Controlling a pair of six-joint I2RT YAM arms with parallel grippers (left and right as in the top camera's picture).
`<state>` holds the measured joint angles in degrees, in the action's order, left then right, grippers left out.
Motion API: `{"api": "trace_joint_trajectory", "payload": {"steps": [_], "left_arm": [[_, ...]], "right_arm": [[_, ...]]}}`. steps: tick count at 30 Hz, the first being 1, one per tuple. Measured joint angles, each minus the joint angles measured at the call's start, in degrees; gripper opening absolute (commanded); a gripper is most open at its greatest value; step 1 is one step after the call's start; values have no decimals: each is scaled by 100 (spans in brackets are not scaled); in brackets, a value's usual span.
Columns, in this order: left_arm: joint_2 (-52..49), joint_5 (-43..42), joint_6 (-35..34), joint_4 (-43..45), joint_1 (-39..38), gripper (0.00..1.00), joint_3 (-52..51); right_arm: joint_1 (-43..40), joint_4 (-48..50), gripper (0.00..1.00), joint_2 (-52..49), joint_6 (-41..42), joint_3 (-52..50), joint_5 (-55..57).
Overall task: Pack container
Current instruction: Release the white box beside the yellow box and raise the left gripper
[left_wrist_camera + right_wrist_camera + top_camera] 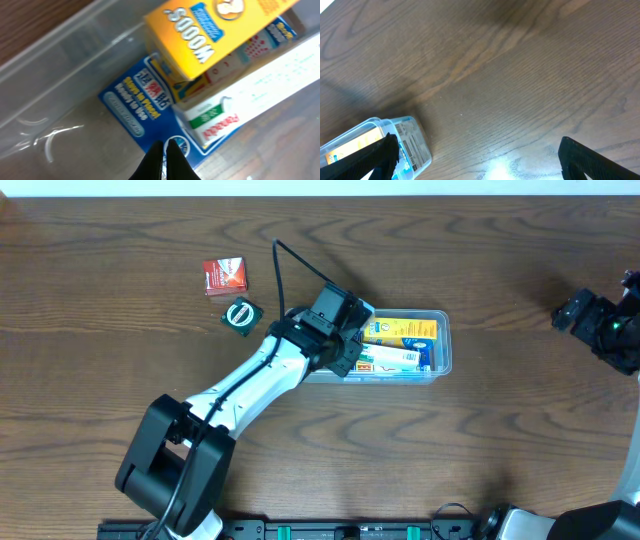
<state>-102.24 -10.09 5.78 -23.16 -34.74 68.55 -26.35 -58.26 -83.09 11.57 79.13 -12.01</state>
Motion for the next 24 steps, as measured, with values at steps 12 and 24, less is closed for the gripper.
{"api": "trace_joint_trajectory", "payload": {"steps": [12, 24], "left_arm": [[0, 0, -2, 26, -420, 6, 0], [0, 0, 0, 76, -529, 6, 0]], "right_arm": [[0, 0, 99, 0, 0, 0, 0], [0, 0, 99, 0, 0, 0, 0]]}}
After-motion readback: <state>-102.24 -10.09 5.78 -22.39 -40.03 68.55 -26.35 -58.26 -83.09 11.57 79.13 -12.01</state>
